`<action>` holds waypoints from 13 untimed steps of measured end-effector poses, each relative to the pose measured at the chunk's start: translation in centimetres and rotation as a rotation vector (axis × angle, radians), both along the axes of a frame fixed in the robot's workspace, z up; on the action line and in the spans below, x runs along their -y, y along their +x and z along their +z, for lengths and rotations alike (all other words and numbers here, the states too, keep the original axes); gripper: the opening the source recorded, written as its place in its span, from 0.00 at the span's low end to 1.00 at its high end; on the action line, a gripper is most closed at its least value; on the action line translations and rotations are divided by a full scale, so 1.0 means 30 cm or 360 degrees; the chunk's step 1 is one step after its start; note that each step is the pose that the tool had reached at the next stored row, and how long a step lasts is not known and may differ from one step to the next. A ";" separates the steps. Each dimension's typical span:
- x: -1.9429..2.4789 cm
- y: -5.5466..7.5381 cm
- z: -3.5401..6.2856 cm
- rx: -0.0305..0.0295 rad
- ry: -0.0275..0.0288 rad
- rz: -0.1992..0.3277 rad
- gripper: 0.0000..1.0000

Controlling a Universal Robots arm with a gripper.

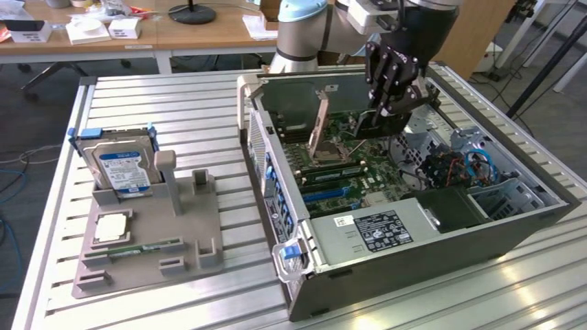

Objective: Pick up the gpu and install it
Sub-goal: 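Insert the gpu into the slot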

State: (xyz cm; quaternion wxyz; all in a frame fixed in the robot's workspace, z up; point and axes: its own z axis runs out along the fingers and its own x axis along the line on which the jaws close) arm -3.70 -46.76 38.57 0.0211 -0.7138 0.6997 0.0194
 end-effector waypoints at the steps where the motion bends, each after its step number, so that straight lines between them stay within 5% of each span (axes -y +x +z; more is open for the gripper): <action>1: 0.000 0.000 -0.006 0.00000 0.00001 0.0000 0.26; 13: 0.000 0.000 -0.104 -0.00011 0.00002 0.0000 0.26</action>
